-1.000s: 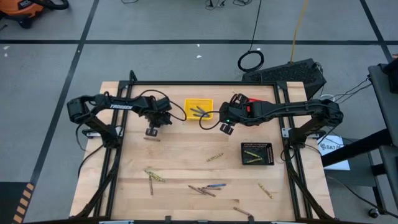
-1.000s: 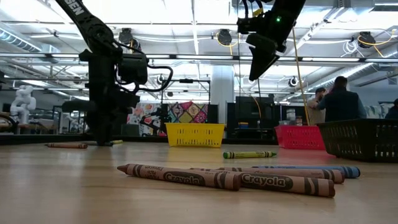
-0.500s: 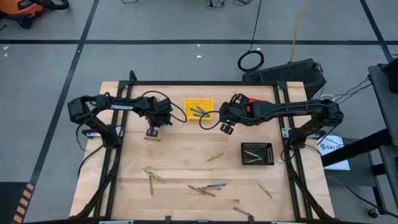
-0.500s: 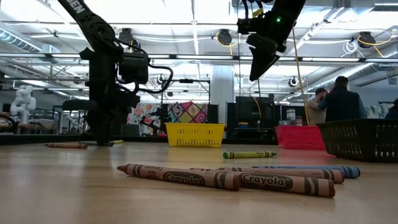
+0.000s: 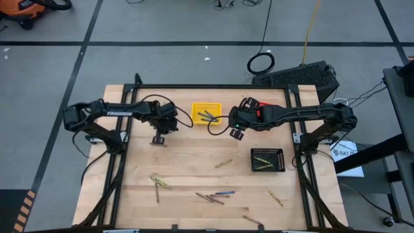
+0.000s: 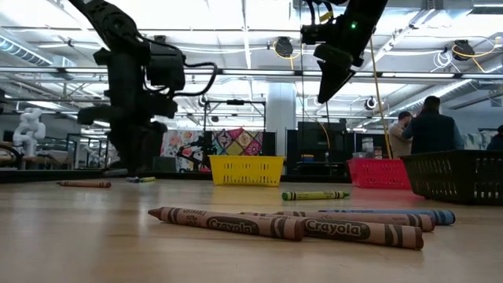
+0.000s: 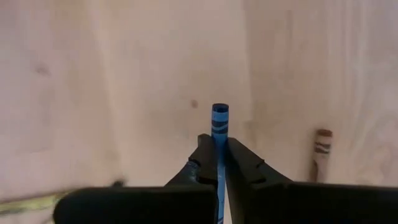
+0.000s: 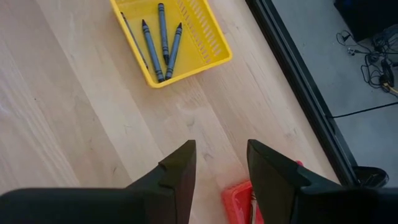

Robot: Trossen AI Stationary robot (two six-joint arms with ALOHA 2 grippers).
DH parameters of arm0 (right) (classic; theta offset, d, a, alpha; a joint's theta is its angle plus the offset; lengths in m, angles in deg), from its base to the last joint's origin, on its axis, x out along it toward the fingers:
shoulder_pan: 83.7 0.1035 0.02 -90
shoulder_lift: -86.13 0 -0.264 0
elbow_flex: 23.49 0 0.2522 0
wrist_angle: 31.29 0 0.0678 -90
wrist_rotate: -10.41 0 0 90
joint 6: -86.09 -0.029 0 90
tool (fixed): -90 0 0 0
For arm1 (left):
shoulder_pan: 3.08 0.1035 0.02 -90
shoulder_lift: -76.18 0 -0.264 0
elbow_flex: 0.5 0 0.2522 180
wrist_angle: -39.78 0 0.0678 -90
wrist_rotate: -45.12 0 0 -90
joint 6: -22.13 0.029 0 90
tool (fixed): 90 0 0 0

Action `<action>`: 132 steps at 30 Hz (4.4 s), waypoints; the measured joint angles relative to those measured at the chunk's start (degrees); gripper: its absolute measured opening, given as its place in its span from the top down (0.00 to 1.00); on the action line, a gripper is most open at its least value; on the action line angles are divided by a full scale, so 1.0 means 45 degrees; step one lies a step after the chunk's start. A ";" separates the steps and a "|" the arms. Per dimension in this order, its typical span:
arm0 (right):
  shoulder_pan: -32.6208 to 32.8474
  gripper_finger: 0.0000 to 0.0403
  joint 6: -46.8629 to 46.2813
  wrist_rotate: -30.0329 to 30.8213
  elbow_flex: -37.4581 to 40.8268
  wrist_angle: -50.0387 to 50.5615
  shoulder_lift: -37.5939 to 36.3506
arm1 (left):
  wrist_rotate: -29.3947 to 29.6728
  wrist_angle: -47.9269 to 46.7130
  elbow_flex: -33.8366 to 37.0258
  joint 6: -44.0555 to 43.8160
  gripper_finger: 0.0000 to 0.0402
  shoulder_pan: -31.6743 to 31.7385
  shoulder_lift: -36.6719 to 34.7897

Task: Sort crayons
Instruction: Put the blue crayon into the yellow bin, then put the brown crayon into the red bin

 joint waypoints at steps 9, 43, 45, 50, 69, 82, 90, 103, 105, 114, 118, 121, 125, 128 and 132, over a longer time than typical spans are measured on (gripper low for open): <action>0.0000 0.68 -0.0034 -0.0005 0.0000 -0.0005 0.0005 | -0.0457 0.2199 -0.0023 -0.0035 1.00 0.0006 -0.0873; -0.0005 0.68 -0.0529 -0.0039 0.0000 -0.0868 0.0005 | -0.2057 1.0823 -0.0073 -0.3997 1.00 0.0513 -0.0628; -0.0005 0.68 -0.0549 -0.0039 0.0000 -0.0879 0.0005 | -0.2041 1.0804 -0.0078 -0.3997 1.00 0.0677 -0.0499; -0.0034 0.68 -0.0796 -0.0044 0.0000 -0.0912 0.0005 | -0.2009 1.0524 -0.0646 -0.3989 1.00 0.0987 0.0290; -0.0039 0.68 -0.1073 -0.0044 -0.0003 -0.0772 0.0005 | -0.2969 0.6499 -0.3629 -0.2289 1.00 0.1070 0.3263; -0.0039 0.68 -0.1030 -0.0044 0.0000 -0.0777 0.0005 | -0.2807 0.7043 -0.3696 -0.1853 1.00 0.1070 0.3727; -0.0083 0.68 -0.1029 -0.0039 0.0000 -0.0778 0.0005 | -0.2729 0.7676 -0.3905 -0.1872 1.00 0.1021 0.4359; -0.0170 0.68 -0.0981 -0.0036 -0.0002 -0.0667 0.0005 | -0.2580 0.7486 -0.4464 -0.1943 0.85 0.1021 0.4850; -0.0170 0.68 -0.0981 -0.0039 0.0000 -0.0617 0.0005 | -0.2454 0.7549 -0.4464 -0.1945 0.85 0.1021 0.4777; -0.0170 0.68 -0.1031 -0.0562 -0.0005 -0.0582 0.0005 | -0.2246 0.5826 -0.4464 -0.1953 0.84 0.1016 0.3578; -0.0168 0.68 -0.1030 -0.1420 -0.0001 -0.0583 0.0005 | -0.2242 0.4329 -0.4464 -0.1882 0.84 0.0961 0.2461; -0.0136 0.68 -0.1032 -0.1822 -0.0001 -0.0583 0.0005 | -0.2244 0.3349 -0.4462 -0.1877 0.84 0.0821 0.1601; -0.0136 0.68 -0.1433 -0.3024 -0.0004 -0.0587 0.0005 | -0.2256 0.2264 -0.4464 -0.1870 0.84 0.0411 0.0574; 0.0001 0.68 -0.1885 -0.3928 -0.0005 -0.0581 0.0005 | -0.2256 0.1307 -0.4462 -0.1874 0.84 0.0011 -0.0069; 0.0514 0.68 -0.2305 -0.4051 -0.0005 -0.0583 0.0005 | -0.2268 0.0319 -0.4459 -0.1912 0.84 -0.0646 -0.0705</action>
